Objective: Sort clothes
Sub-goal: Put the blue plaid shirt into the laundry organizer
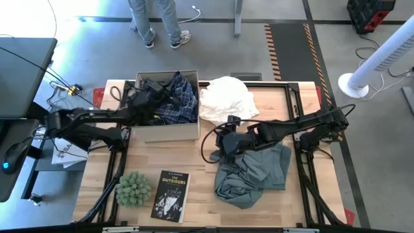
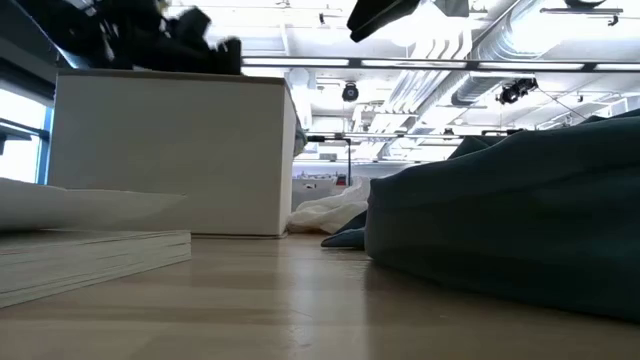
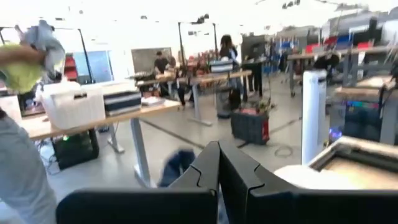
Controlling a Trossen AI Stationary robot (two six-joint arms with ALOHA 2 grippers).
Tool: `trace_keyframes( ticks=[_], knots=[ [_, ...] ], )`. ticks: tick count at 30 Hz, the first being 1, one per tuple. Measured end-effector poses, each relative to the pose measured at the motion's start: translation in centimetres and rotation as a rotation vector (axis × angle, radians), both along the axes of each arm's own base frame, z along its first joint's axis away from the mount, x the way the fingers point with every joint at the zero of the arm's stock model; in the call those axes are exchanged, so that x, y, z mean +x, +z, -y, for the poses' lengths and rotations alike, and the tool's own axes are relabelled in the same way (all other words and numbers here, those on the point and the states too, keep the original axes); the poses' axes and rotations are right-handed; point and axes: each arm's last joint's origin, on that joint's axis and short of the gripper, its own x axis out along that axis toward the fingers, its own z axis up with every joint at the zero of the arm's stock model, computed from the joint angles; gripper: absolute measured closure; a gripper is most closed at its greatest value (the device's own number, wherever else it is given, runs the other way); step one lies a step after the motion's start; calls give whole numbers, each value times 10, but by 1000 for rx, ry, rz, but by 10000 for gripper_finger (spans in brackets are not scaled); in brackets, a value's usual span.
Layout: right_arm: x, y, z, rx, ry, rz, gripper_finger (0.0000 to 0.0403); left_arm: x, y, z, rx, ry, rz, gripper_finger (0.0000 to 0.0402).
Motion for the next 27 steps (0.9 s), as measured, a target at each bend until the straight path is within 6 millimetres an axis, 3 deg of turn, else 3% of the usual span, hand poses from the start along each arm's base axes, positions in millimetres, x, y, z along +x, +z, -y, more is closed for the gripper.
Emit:
trace_keyframes(
  ticks=[8,11,15,19,24,27],
  knots=[
    [-4,3,-7,-85,-29,25,192,-13,60,7,25,-75,44,350],
    [-5,6,-9,-103,-26,38,192,-4,65,-1,33,-86,27,347],
    [-5,7,-8,-101,-27,45,192,13,39,-25,-38,-7,-81,372],
    [-7,6,-10,-95,-20,35,192,29,-6,-43,-209,42,-219,398],
    [-10,4,-13,-87,-20,12,192,39,-62,-46,-373,56,-297,399],
    [-11,4,-14,-85,-32,7,192,41,-76,-44,-373,62,-296,400]
  ],
)
